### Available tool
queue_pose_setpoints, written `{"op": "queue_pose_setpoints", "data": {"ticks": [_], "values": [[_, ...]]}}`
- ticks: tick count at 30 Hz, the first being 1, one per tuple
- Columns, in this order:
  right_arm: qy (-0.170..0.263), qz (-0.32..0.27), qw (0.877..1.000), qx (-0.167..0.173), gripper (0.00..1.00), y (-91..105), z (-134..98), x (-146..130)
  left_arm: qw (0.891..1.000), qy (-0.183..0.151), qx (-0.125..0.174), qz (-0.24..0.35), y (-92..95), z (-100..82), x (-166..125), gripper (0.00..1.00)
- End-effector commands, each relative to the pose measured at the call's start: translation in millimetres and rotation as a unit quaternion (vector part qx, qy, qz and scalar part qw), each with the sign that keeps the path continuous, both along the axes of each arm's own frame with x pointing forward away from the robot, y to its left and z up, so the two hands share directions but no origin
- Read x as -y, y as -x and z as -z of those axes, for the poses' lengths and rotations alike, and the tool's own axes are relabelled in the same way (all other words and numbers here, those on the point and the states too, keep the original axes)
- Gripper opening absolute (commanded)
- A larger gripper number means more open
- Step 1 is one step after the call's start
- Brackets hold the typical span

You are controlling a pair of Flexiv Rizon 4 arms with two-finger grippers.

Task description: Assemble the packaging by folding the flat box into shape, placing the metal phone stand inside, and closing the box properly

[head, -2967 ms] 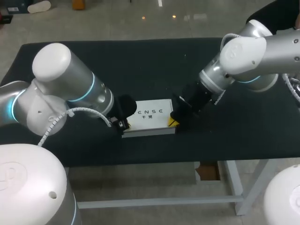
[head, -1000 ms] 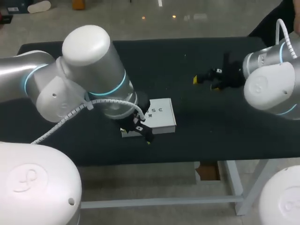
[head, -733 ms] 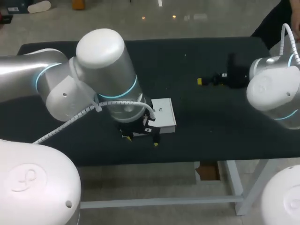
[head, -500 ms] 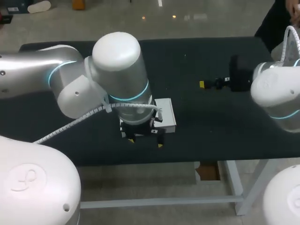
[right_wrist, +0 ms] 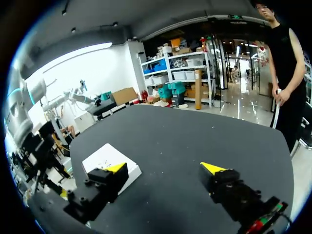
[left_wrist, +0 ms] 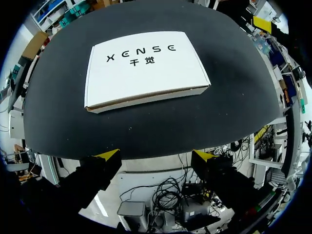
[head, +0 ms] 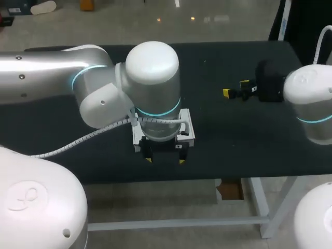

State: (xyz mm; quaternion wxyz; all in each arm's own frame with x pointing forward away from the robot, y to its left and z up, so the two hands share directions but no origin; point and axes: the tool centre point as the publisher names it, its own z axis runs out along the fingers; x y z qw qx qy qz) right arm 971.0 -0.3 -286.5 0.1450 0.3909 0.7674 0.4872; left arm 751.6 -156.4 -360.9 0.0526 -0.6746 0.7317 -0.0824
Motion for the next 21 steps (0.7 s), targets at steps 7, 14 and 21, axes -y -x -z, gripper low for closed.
{"op": "queue_pose_setpoints", "data": {"ticks": [7,14,21], "values": [[-0.051,-0.056,0.993,0.094,1.0,-1.2,8.1,13.7,0.999,-0.025,0.0,-0.028,-25.4,23.5,9.3,1.0],[-0.05,-0.069,0.987,0.133,1.0,-5.2,4.6,18.3,0.999,-0.022,-0.007,-0.046,-43.2,30.7,5.1,1.0],[-0.051,-0.062,0.987,0.141,1.0,-3.6,2.5,19.3,0.998,0.001,-0.018,-0.065,-64.6,38.1,-4.9,1.0]]}}
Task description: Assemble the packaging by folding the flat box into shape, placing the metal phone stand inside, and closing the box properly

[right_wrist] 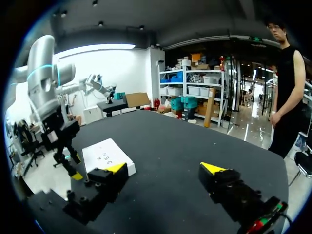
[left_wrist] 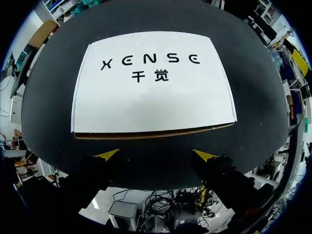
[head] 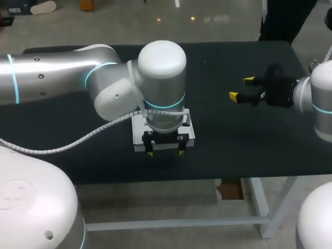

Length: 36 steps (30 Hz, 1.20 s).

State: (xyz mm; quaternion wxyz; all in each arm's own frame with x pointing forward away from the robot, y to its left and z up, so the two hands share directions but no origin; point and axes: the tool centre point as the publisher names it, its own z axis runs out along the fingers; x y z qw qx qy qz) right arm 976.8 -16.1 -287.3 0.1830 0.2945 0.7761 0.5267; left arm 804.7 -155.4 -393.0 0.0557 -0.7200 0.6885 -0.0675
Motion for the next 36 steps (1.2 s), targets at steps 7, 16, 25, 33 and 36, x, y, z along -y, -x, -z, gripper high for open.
{"op": "queue_pose_setpoints", "data": {"ticks": [7,16,25,33,36], "values": [[-0.057,-0.003,0.997,0.047,1.0,2.2,1.7,3.6,1.0,0.014,-0.01,-0.014,-31.4,8.5,-11.7,1.0],[-0.057,-0.003,0.997,0.047,1.0,2.2,1.7,3.6,1.0,0.015,-0.005,-0.02,-65.0,12.4,-17.9,1.0],[-0.057,-0.003,0.997,0.047,1.0,2.2,1.7,3.6,1.0,0.012,-0.011,-0.015,-107.8,11.7,-24.9,1.0],[-0.057,-0.003,0.997,0.047,1.0,2.2,1.7,3.6,1.0,0.011,-0.024,-0.007,-158.2,12.2,-30.7,1.0],[-0.057,-0.003,0.997,0.047,1.0,2.2,1.7,3.6,0.999,0.016,-0.03,-0.004,-177.6,11.4,-33.1,1.0]]}}
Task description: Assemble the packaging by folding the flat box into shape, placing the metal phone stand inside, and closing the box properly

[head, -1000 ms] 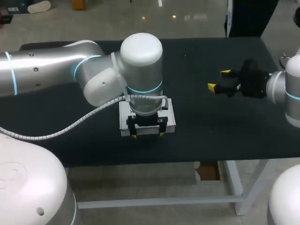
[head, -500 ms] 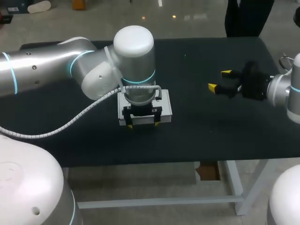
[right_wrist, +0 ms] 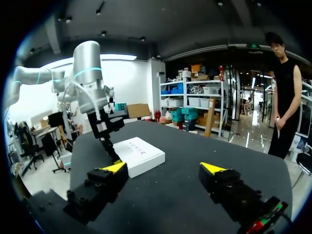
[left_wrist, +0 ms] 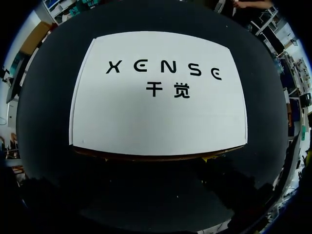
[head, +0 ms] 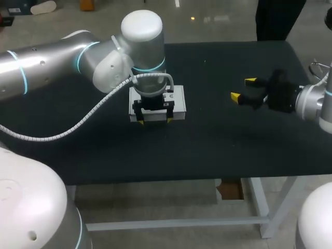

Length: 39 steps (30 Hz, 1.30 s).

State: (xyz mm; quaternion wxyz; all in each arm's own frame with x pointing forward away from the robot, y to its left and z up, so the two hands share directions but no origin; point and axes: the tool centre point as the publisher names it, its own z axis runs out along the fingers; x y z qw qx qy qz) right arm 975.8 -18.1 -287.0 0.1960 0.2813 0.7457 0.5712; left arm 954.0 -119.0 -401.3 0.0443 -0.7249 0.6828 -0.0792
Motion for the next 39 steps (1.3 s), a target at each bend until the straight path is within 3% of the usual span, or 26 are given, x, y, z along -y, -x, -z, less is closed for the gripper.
{"op": "queue_pose_setpoints", "data": {"ticks": [1,10,28,34,39], "values": [[-0.013,0.0,1.0,0.011,1.0,1.2,2.1,1.5,1.0,-0.001,-0.031,0.002,-33.7,2.9,2.6,1.0],[-0.013,0.0,1.0,0.011,1.0,1.2,2.1,1.5,0.999,0.0,-0.04,-0.002,-80.4,3.7,-3.1,1.0],[-0.013,0.0,1.0,0.011,1.0,1.2,2.1,1.5,0.999,0.008,-0.049,-0.005,-155.8,-0.9,-21.4,1.0],[-0.013,0.0,1.0,0.011,1.0,1.2,2.1,1.5,0.999,0.009,-0.052,-0.009,-171.3,-0.4,-28.0,1.0],[-0.013,0.0,1.0,0.011,1.0,1.2,2.1,1.5,0.999,0.016,-0.04,0.006,-162.3,-7.7,-29.6,1.0]]}}
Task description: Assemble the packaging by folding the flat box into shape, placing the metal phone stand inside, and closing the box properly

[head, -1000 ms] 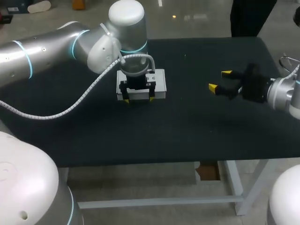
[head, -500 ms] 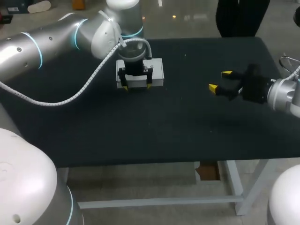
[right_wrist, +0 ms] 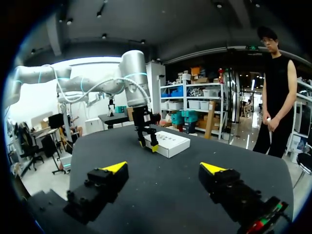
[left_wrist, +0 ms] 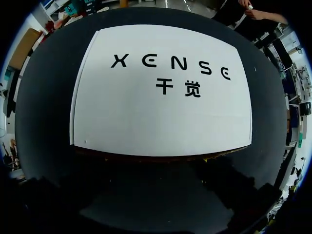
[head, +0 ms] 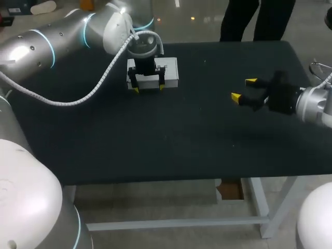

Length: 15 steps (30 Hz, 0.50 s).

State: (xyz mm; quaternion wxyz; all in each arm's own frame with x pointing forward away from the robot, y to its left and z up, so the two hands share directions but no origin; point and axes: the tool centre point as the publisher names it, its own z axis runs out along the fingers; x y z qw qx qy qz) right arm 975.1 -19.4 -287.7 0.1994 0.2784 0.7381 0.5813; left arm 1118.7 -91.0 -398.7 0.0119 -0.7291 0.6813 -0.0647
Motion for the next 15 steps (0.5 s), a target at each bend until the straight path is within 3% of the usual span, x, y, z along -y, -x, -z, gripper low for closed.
{"op": "queue_pose_setpoints", "data": {"ticks": [1,6,15], "values": [[-0.002,0.0,1.0,0.003,1.0,0.5,1.3,0.3,1.0,0.005,-0.003,0.01,5.7,-7.8,-2.8,1.0],[-0.002,0.0,1.0,0.003,1.0,0.5,1.3,0.3,0.998,0.03,0.033,0.038,35.2,-23.7,-11.2,1.0],[-0.002,0.0,1.0,0.003,1.0,0.5,1.3,0.3,0.985,0.056,0.141,0.085,83.5,-44.8,-40.4,1.0]]}}
